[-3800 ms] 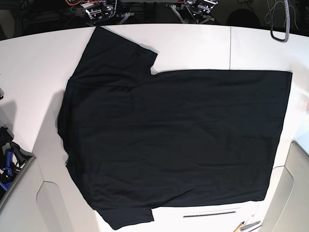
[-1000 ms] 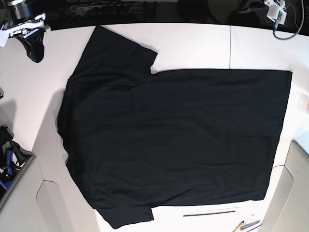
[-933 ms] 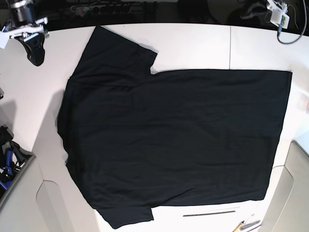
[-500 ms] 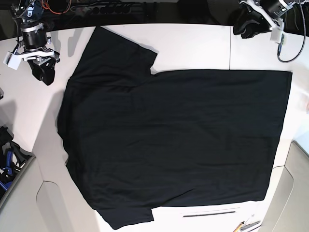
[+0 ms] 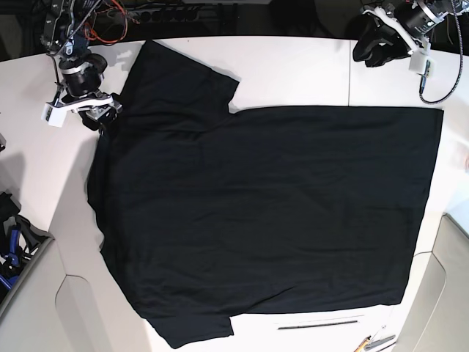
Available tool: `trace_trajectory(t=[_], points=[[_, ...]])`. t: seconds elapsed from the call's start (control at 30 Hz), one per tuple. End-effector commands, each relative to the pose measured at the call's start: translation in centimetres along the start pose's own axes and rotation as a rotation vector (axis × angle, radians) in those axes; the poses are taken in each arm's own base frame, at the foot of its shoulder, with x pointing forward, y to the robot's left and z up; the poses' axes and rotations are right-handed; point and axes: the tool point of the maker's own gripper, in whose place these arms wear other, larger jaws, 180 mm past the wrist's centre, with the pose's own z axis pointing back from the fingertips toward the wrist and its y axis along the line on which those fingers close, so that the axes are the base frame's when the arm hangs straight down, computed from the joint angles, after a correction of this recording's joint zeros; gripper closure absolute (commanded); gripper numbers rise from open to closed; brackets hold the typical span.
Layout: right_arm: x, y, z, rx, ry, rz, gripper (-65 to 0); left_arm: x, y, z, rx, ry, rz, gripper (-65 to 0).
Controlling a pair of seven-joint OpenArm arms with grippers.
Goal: Fold the T-shirt properly
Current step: 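Lower both grippers and grasp the shirt's shoulder corners at the collar edge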
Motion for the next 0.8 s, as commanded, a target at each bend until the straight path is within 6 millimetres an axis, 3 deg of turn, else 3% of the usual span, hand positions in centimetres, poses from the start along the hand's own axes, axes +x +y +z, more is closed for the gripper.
trace_trajectory(t=[0.0,0.2,0.27,0.37,0.4,0.6,0.77], points=[[-0.4,-0.1,-0.3,-0.003,0.034,-0.004,-33.6,0.7,-0.3,0.3,-0.016,-0.025,-0.01,-26.0],[-1.5,0.7,-0.9,0.02,0.067,-0.005,-31.9,2.7,0.0,-0.4,-0.017,-0.074,-0.034,-26.1],[-1.5,0.5,-0.9,0.014,0.068,0.003,-21.5,3.6,0.3,-0.6,-0.012,-0.097,-0.047,-27.7],[-1.6,0.8,-0.9,0.028,0.073,0.028,0.0,5.2,1.5,-0.6,0.02,-0.114,-0.075,-31.2],[-1.7,0.9,-0.8,0.038,0.076,0.038,0.0,5.9,2.2,-0.5,0.04,-0.121,-0.085,-31.9],[-1.7,1.0,-0.8,0.043,0.076,0.043,0.0,11.8,10.6,2.9,0.316,-0.275,-0.047,-31.9],[-1.7,1.0,-0.8,0.043,0.076,0.042,0.0,13.7,17.6,5.7,0.463,-0.327,0.03,-31.9]])
